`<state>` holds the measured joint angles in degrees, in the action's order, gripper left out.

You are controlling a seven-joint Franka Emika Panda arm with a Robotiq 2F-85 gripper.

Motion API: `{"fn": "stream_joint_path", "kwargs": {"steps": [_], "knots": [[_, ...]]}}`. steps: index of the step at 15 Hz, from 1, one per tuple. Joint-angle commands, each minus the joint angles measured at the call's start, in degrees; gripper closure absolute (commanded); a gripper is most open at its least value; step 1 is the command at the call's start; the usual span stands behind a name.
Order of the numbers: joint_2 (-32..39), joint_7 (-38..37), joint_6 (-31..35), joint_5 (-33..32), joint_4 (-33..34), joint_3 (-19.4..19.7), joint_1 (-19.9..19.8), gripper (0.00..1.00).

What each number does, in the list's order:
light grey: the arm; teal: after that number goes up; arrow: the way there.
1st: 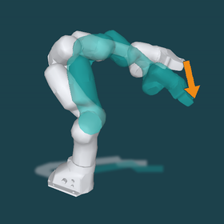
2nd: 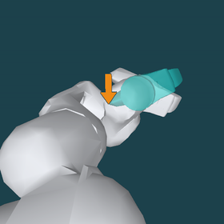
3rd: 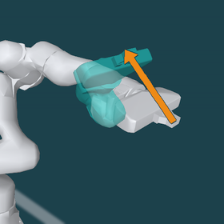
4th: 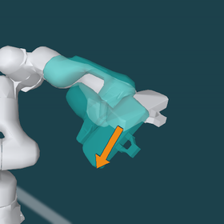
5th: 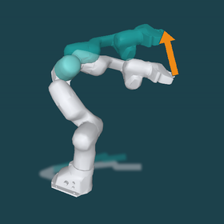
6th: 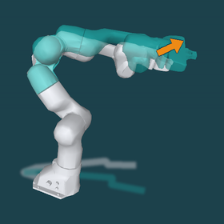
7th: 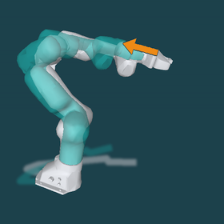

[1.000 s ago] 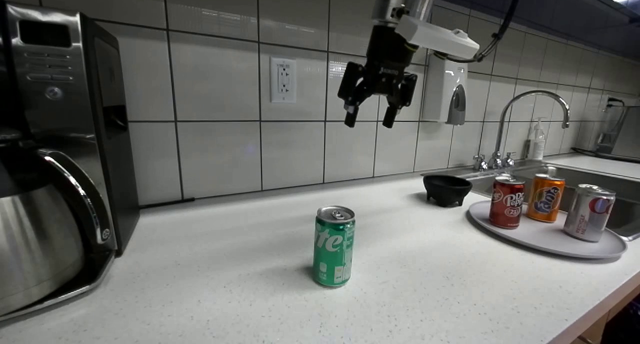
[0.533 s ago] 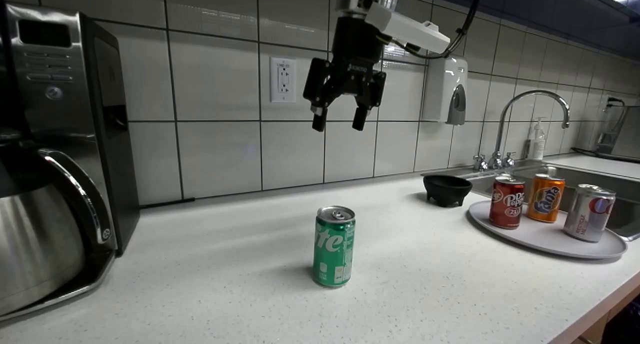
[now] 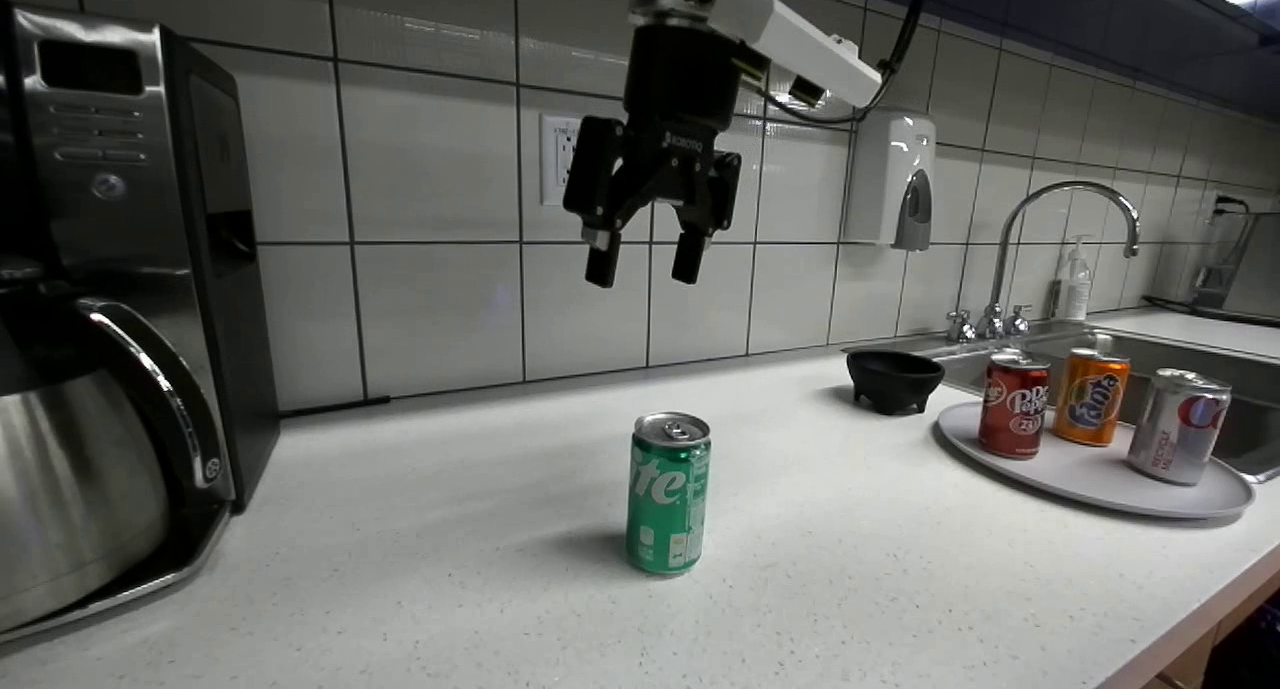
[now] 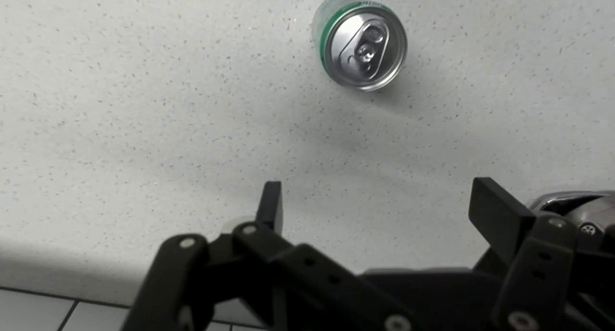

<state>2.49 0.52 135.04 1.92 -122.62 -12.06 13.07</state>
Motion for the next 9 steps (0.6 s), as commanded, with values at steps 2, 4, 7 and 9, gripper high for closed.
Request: {"fn": "stream_joint_path", "kwargs": {"steps": [2,4,7,9], "knots": [[-0.1,2.7,-3.1,1.9,-1.8,-0.7,0.1,0.0],[0.3,2.6,-3.4,1.9,-2.8,-0.5,0.1,0.0],[1.4,2.5,-3.4,1.5,-3.4,-0.5,0.0,0.0],[2.4,2.6,-3.5,1.2,-3.2,-0.5,0.1,0.0]]}}
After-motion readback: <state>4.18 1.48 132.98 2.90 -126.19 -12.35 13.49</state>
